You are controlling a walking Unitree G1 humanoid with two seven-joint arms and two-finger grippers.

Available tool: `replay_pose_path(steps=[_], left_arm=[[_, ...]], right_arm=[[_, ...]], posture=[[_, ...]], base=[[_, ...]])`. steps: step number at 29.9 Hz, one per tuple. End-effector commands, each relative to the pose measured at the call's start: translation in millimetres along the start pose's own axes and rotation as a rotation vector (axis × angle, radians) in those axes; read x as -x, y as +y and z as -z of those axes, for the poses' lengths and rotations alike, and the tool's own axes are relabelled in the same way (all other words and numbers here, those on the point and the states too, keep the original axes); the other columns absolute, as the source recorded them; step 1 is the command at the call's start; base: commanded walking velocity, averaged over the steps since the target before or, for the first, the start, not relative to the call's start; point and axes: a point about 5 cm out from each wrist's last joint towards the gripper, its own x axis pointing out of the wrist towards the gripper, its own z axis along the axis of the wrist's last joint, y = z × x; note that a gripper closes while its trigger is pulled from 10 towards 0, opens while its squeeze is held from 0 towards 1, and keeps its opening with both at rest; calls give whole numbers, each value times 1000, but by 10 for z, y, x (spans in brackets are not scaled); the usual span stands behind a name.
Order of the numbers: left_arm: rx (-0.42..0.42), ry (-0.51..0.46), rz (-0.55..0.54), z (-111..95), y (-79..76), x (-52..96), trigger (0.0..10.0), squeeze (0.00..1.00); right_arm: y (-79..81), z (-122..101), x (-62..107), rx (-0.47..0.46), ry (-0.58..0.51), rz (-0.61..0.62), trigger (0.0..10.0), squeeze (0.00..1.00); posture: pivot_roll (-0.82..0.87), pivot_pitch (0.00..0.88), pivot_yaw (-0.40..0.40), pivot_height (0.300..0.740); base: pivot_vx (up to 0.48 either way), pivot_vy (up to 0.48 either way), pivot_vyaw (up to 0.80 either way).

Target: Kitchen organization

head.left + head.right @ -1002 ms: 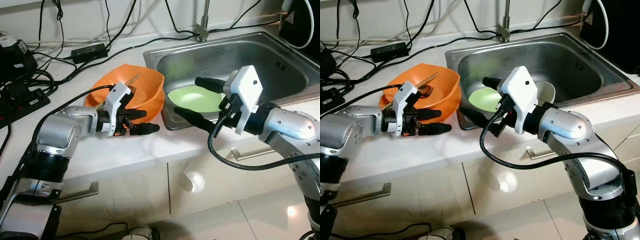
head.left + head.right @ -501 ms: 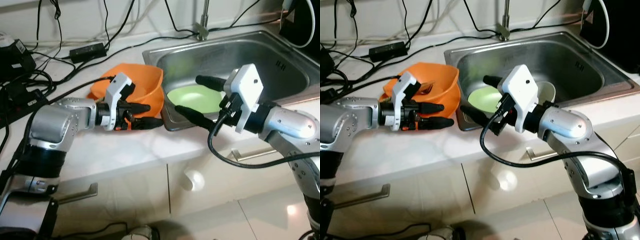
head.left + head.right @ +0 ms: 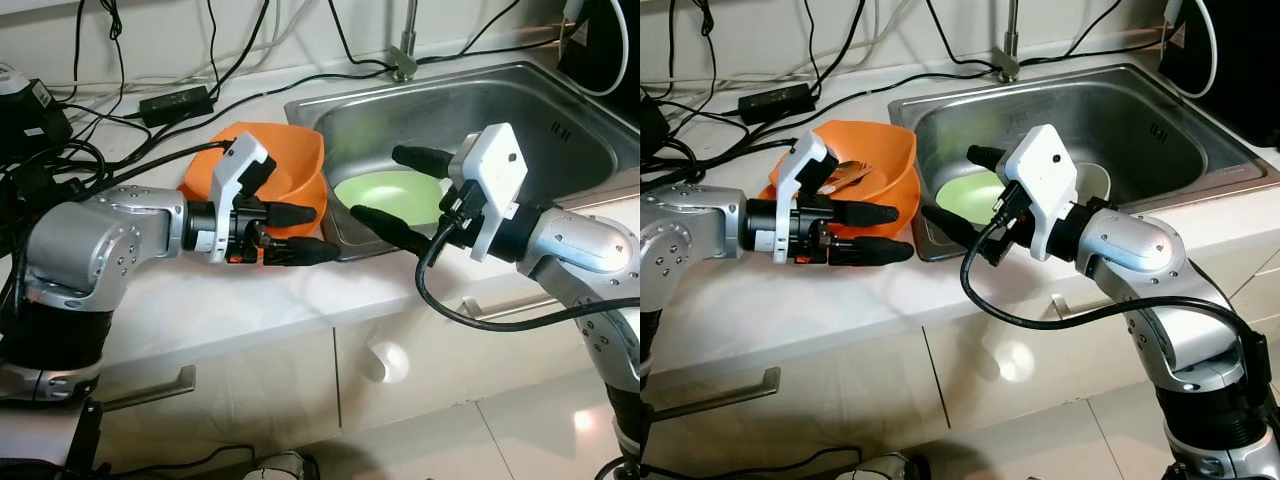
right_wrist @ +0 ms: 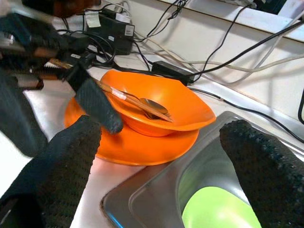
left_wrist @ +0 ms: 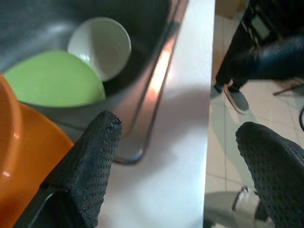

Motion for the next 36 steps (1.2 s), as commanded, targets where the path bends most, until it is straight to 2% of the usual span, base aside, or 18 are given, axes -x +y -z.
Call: replay_pose_path(steps=[1, 4, 7, 8, 10, 16, 17, 18, 20, 22, 26, 28, 29, 30, 32, 36], left_arm=[[-22, -49, 0, -130, -42, 36, 10000, 0], [-20, -68, 0, -154, -56, 35, 10000, 0], [-57, -159, -34, -263, -67, 34, 10000, 0], [-83, -239, -88, -354, -24, 41, 10000, 0], [-90, -262, -106, -379, -10, 44, 10000, 0], [-82, -456, -340, -497, 165, 78, 10000, 0], [-122, -495, -455, -484, 219, 90, 10000, 0], [-122, -495, -455, -484, 219, 90, 10000, 0], [-114, -552, -596, -433, 294, 122, 10000, 0], [-96, -590, -676, -400, 333, 156, 10000, 0], [-187, -638, -841, -312, 362, 263, 10000, 0], [-224, -641, -907, -338, 364, 340, 10000, 0], [-224, -626, -966, -214, 364, 320, 10000, 0], [-224, -626, -966, -214, 364, 320, 10000, 0], [-234, -616, -995, -51, 309, 221, 10000, 0], [-232, -611, -1019, 113, 205, 53, 10000, 0]], right_arm=[[-29, -67, -19, 30, -25, 7, 10000, 0], [-43, -71, -22, 32, -28, 14, 10000, 0], [-76, -72, -27, 37, -32, 33, 10000, 0], [-99, -76, -29, 39, -38, 51, 10000, 0], [-108, -78, -29, 39, -40, 58, 10000, 0], [-202, -84, -35, 28, -65, 147, 10000, 0], [-226, -86, -39, 18, -78, 177, 10000, 0], [-226, -86, -39, 18, -78, 177, 10000, 0], [-249, -89, -43, 4, -96, 216, 10000, 0], [-260, -88, -45, -4, -105, 237, 10000, 0], [-303, -80, -42, -47, -136, 317, 10000, 0], [-324, -76, -31, -72, -155, 358, 10000, 0], [-333, -65, -22, -87, -163, 384, 10000, 0], [-333, -65, -22, -87, -163, 384, 10000, 0], [-332, -52, -24, -96, -166, 402, 10000, 0], [-307, -47, -48, -102, -170, 410, 10000, 0]], posture=[[44, 34, 91, 740], [45, 31, 91, 740], [47, 25, 89, 740], [48, 23, 89, 740], [48, 23, 89, 740], [49, 18, 88, 740], [49, 19, 86, 740], [49, 19, 86, 740], [48, 22, 83, 740], [48, 23, 79, 740], [48, 27, 74, 740], [47, 29, 73, 740], [45, 29, 70, 740], [45, 29, 70, 740], [43, 30, 70, 740], [37, 29, 65, 740]], base=[[0, 0, 0], [0, 0, 0], [0, 0, 0], [0, 0, 0], [0, 0, 0], [0, 0, 0], [0, 0, 0], [0, 0, 0], [0, 0, 0], [0, 0, 0], [0, 0, 0], [0, 0, 0], [0, 0, 0], [0, 0, 0], [0, 0, 0], [0, 0, 0]])
